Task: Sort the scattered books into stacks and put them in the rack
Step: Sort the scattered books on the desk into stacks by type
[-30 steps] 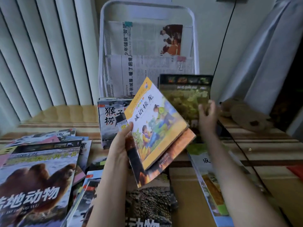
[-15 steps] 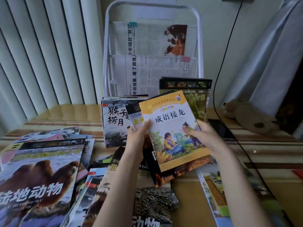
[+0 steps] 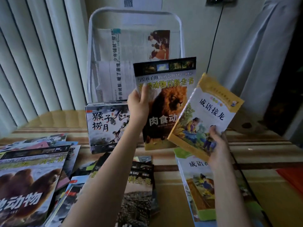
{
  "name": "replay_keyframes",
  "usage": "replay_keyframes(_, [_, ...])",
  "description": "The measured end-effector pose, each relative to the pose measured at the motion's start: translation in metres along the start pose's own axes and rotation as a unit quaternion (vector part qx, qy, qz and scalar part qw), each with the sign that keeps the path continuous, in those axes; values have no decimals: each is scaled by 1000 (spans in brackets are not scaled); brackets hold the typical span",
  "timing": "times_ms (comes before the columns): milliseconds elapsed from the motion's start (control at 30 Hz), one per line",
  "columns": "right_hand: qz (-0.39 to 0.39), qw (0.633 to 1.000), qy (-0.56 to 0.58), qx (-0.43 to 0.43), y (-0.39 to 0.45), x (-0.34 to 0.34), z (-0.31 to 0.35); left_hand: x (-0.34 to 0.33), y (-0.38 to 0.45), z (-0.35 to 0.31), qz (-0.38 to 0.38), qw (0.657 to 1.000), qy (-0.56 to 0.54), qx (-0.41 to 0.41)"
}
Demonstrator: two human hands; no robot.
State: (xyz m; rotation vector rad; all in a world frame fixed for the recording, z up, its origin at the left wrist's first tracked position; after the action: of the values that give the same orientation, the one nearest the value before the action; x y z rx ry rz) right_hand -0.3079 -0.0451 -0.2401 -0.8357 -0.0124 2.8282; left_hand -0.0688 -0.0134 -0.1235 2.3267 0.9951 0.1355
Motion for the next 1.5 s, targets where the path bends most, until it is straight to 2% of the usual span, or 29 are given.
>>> replay_keyframes(67, [-22, 999, -45, 17, 1, 2, 0, -23, 3, 15, 18, 997, 58, -42])
replay_keyframes(133, [-24, 996, -84, 33, 5, 4, -2, -39, -4, 39, 41, 981, 161, -103])
replay_keyframes(200, [-8, 992, -116, 42, 10, 5, -6, -47, -15, 62, 18, 948, 268, -172])
replay_keyframes(267, [3, 989, -139, 55, 14, 4, -10, -51, -22, 72, -57, 900, 379, -209])
replay_keyframes(333, [7, 987, -153, 54, 16, 4, -12, -54, -21, 67, -91, 854, 456, -231])
replay_keyframes(400, [10, 985, -161, 56, 17, 4, -13, -55, -22, 59, -80, 834, 469, -281])
replay_keyframes(467, [3, 985, -159, 71, 16, 3, -11, -54, -36, 47, -18, 847, 431, -311])
replay_keyframes(500, [-3, 985, -158, 76, 15, 2, -10, -52, -47, 42, 27, 872, 394, -291])
replay_keyframes(533, [-9, 985, -157, 75, 13, 0, -7, -47, -58, 40, 72, 905, 347, -235])
replay_keyframes(567, [-12, 985, -158, 70, 11, -2, -3, -41, -68, 38, 124, 935, 302, -137])
replay_keyframes(600, [-12, 984, -166, 64, 7, -2, 1, -36, -79, 40, 164, 949, 268, -27])
replay_keyframes(633, [-11, 981, -186, 62, 2, -1, 6, -32, -90, 41, 205, 945, 246, 60])
replay_keyframes(667, [-10, 975, -215, 65, -4, 2, 12, -29, -101, 42, 242, 934, 241, 109])
replay_keyframes(733, [-18, 950, -305, 64, -14, 17, 22, -25, -122, 38, 310, 901, 275, 130])
replay_keyframes(800, [-29, 903, -426, 56, -25, 36, 28, -24, -148, 42, 356, 875, 288, 157])
replay_keyframes(867, [-24, 834, -549, 53, -34, 51, 31, -26, -176, 37, 396, 863, 214, 229])
replay_keyframes(933, [-4, 759, -650, 44, -42, 60, 29, -26, -191, 32, 355, 868, 123, 324])
replay_keyframes(967, [12, 749, -662, 29, -45, 63, 26, -26, -193, 31, 321, 867, 83, 372])
replay_keyframes(1033, [38, 762, -647, 10, -46, 70, 17, -29, -189, 33, 264, 853, 47, 447])
replay_keyframes(1067, [27, 778, -628, 3, -48, 73, 17, -28, -186, 34, 251, 842, 40, 475])
replay_keyframes(1167, [-22, 857, -515, -18, -58, 78, 18, -24, -176, 38, 208, 826, 37, 523])
replay_keyframes(1233, [-23, 882, -471, -6, -63, 79, 17, -23, -172, 43, 216, 805, 35, 552])
replay_keyframes(1333, [-13, 893, -449, 7, -74, 78, 13, -24, -166, 44, 267, 791, 42, 549])
replay_keyframes(1367, [-9, 897, -442, 6, -76, 77, 11, -22, -166, 43, 274, 791, 38, 546])
replay_keyframes(1433, [-1, 907, -422, 16, -81, 72, 10, -22, -168, 44, 251, 815, 28, 521])
replay_keyframes(1500, [19, 921, -386, 42, -85, 65, 10, -17, -167, 40, 190, 867, 22, 460])
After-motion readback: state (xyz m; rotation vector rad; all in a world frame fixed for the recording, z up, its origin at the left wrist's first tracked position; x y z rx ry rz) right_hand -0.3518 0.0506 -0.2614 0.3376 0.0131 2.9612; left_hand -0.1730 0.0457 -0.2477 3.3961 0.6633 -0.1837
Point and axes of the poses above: each hand's wrist, its own y-axis towards the middle knuckle, its own x-axis out of the back of the hand, z = x × y, the point moved 4 cm from there along y, towards the middle knuckle, and after that the axes turned 6 degrees about -z, right-handed, at the moved point
